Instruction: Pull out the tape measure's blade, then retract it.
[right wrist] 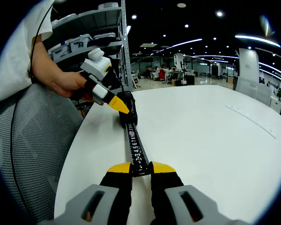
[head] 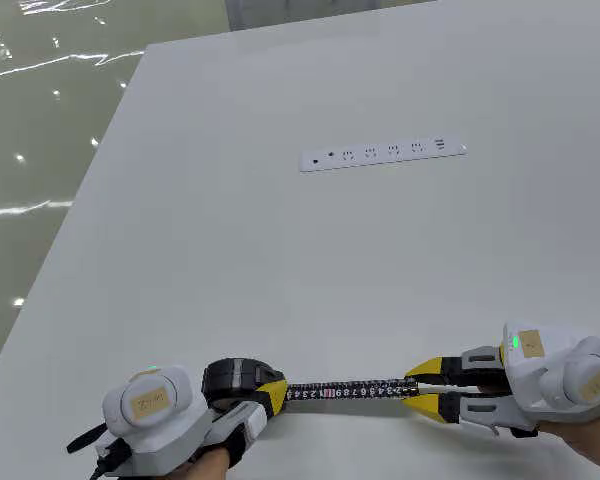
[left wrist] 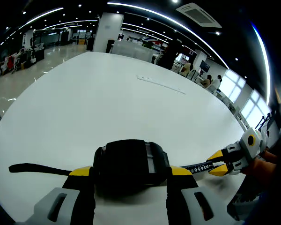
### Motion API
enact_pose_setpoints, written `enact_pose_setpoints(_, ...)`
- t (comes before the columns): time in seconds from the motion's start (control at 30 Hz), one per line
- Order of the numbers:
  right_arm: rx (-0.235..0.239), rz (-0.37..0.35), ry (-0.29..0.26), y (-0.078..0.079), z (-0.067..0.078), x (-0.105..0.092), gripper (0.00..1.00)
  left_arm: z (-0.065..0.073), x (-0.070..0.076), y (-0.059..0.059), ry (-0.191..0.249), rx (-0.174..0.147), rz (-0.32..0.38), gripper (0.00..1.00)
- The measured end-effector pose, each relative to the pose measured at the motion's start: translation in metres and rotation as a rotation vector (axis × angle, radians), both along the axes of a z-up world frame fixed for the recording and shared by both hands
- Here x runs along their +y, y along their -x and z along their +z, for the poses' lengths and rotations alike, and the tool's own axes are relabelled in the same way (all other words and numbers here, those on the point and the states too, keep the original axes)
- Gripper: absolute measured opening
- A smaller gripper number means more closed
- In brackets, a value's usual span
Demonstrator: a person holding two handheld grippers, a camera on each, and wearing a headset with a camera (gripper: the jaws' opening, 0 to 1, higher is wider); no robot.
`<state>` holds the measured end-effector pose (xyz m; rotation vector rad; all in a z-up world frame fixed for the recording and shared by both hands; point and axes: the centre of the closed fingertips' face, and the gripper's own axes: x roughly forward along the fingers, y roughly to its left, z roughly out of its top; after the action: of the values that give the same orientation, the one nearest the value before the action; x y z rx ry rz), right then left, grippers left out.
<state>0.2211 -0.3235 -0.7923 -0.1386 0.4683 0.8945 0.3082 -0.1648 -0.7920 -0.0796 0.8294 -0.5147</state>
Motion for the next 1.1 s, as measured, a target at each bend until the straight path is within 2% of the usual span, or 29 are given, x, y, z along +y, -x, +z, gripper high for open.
enact_pose_setpoints(0.53, -0.005, 0.018, -0.032, -0.018, 0.0, 0.028, 0.13, 0.001, 0.001, -0.001, 0.029, 0.012, 0.013, 0.58)
enact_pose_setpoints(1.1, -0.003, 0.037, -0.061, -0.03, -0.001, 0.05, 0.12, 0.002, 0.002, -0.002, 0.064, 0.024, 0.03, 0.58)
